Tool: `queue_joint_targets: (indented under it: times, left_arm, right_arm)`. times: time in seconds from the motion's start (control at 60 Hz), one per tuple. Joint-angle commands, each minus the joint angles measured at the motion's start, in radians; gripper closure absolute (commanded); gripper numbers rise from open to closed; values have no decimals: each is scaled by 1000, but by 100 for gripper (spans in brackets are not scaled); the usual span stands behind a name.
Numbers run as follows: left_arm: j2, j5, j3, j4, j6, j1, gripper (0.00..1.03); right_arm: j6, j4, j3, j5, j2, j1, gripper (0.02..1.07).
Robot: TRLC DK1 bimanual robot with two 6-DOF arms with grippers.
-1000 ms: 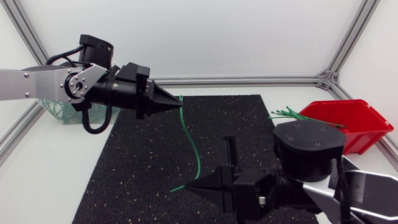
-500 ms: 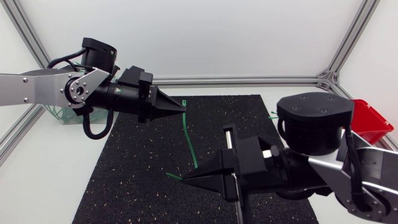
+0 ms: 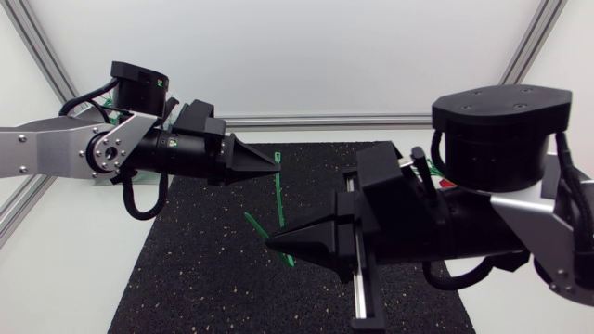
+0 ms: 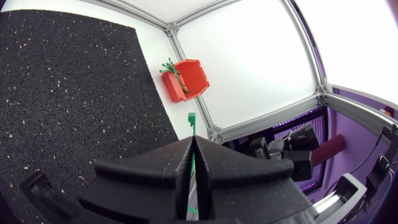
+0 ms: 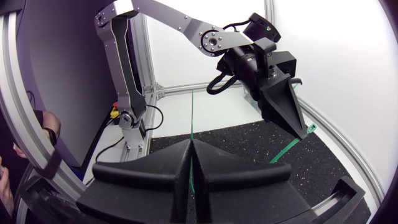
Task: Take a green cable tie from the red box, thread the tail through the head to close it, then place it in the transparent bin on the left.
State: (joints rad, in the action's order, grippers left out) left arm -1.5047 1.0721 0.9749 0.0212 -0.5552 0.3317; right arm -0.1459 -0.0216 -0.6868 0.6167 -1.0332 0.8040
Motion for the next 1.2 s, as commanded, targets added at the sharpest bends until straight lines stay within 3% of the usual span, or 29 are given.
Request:
queue_joint_targets:
  times: [0.0, 0.183, 0.317, 0.65, 0.917, 1.183]
  left_arm:
    - [26, 2, -41, -38, -35, 18, 100]
    - [43, -3, -51, -76, -54, 30, 100]
    - [58, -9, -64, -115, -75, 38, 100]
    - [124, -70, -150, -314, -181, 93, 100]
    - [156, -87, -205, -434, -222, 84, 100]
    - [166, -87, -239, -523, -224, 75, 100]
  right_arm:
    - [71, -37, -43, -3, 9, 4, 102]
    - [177, -158, -126, -2, -1, 3, 102]
    - [453, -115, -106, 31, 27, -68, 102]
    - [680, -118, -180, 213, -5, -157, 102]
    - [842, -112, -241, 252, -59, -157, 102]
    - [1140, -110, -269, 290, -88, -192, 102]
